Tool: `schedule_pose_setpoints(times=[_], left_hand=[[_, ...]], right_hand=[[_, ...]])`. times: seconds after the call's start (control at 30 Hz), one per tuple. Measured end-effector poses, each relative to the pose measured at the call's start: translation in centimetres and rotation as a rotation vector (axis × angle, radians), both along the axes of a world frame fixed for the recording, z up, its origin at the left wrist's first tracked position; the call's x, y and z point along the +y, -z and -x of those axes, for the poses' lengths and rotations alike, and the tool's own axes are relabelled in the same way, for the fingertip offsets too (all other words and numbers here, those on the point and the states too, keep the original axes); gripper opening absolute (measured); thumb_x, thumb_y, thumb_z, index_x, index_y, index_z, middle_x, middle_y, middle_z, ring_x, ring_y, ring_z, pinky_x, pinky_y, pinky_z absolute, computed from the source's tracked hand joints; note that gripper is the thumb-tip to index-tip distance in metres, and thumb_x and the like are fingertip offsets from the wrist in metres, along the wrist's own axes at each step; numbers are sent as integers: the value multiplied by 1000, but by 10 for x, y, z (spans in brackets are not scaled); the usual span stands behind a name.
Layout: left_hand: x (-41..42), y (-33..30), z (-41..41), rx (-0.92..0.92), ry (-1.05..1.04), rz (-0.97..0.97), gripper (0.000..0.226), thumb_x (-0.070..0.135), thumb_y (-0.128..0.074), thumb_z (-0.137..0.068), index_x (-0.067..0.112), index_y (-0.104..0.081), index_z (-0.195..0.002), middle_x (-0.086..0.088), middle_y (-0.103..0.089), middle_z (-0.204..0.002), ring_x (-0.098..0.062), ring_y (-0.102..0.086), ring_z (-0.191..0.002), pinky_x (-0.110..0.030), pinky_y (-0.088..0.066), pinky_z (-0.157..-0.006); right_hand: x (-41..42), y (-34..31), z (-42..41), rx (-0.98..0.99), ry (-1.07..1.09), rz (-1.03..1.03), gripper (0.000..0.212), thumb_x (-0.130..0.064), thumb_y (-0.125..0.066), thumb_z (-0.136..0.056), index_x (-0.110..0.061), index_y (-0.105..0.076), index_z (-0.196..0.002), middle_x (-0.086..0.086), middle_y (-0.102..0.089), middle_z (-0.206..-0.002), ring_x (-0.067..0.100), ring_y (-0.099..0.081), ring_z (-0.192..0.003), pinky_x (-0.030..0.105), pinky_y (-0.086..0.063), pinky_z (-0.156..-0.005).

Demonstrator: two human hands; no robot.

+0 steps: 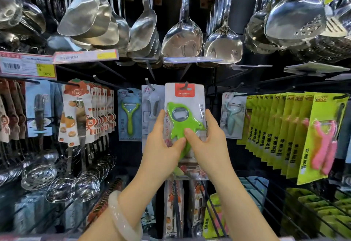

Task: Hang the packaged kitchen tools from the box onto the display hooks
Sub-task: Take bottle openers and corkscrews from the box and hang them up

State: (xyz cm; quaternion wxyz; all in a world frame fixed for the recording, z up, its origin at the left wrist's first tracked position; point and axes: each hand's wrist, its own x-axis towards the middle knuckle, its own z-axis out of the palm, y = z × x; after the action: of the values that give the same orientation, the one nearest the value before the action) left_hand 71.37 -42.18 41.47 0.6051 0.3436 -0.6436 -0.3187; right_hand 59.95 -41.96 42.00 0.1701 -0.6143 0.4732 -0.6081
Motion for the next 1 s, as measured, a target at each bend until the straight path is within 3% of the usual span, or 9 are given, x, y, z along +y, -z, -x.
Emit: schedule_pose_setpoints(times=[0.1, 0.2, 0.3, 0.37, 0.43, 0.6, 0.77, 0.9, 1.0], left_hand=[[-16, 0, 3, -47, -28, -21, 75, -1, -59, -89, 24, -21, -149, 22, -51, -119, 28, -50, -79, 5, -39, -64], [-39, 3, 4, -183, -68, -81, 83, 1, -58, -90, 33, -10, -150, 26, -44, -119, 17, -47, -77, 1, -42, -61], [-64, 8, 3, -337, -132, -169, 89, 2, -59, -88, 36, -5, -150, 9, -37, -144, -7, -49, -117, -21, -44, -92], [-68, 14, 6, -543, -234, -273, 85, 13, -60, -89, 31, -4, -152, -10, -26, -153, -24, -35, -135, -30, -35, -104], [-62, 28, 11, -728, -310, -376, 89, 25, -59, -91, 24, 6, -152, -16, -9, -157, -30, -17, -144, -37, -28, -113], [-14, 60, 49, -1038, -352, -198, 81, 34, -55, -93, 13, -3, -152, -16, -7, -157, -34, -11, -144, -43, -21, -114], [41, 88, 117, -1230, -248, 4, 75, 28, -52, -93, 14, -6, -152, -14, -2, -158, -30, -2, -146, -42, -9, -118], [91, 114, 176, -1294, -98, 64, 76, 23, -54, -91, 17, -7, -151, -10, -3, -159, -30, -5, -146, -44, -12, -117], [131, 140, 222, -1362, 31, 77, 75, 22, -53, -93, 18, -5, -151, -11, -2, -159, -31, -5, -145, -45, -10, -116]], right_hand=[[-17, 0, -2, 6, 33, -25, 73, -17, -60, -90, -23, -20, -150, -22, -47, -127, -10, -45, -109, -1, -31, -82], [-41, 3, -3, 82, 79, -88, 75, -21, -57, -92, -29, -11, -151, -4, -45, -130, 1, -46, -97, 13, -35, -80], [-57, 11, 2, 192, 82, -229, 80, -25, -55, -94, -31, 1, -151, 9, -33, -139, 14, -46, -99, 21, -36, -81], [-56, 22, 10, 276, 85, -329, 81, -28, -55, -94, -28, 2, -151, 13, -26, -143, 23, -47, -115, 22, -35, -86], [-47, 36, 21, 389, 95, -417, 77, -30, -54, -95, -22, -2, -152, 12, -17, -148, 26, -39, -128, 25, -34, -96], [-3, 72, 55, 622, 223, -422, 63, -27, -55, -94, -15, -24, -148, 13, -26, -145, 32, -35, -130, 37, -34, -107], [60, 108, 108, 838, 401, -405, 65, -14, -53, -90, -16, -22, -147, 11, -23, -149, 32, -28, -134, 38, -29, -105], [126, 134, 163, 857, 463, -466, 69, -9, -57, -86, -11, -24, -147, 15, -28, -147, 33, -28, -134, 38, -28, -105], [174, 166, 206, 847, 517, -533, 70, -6, -64, -79, -5, -34, -143, 22, -41, -136, 41, -42, -122, 44, -38, -93]])
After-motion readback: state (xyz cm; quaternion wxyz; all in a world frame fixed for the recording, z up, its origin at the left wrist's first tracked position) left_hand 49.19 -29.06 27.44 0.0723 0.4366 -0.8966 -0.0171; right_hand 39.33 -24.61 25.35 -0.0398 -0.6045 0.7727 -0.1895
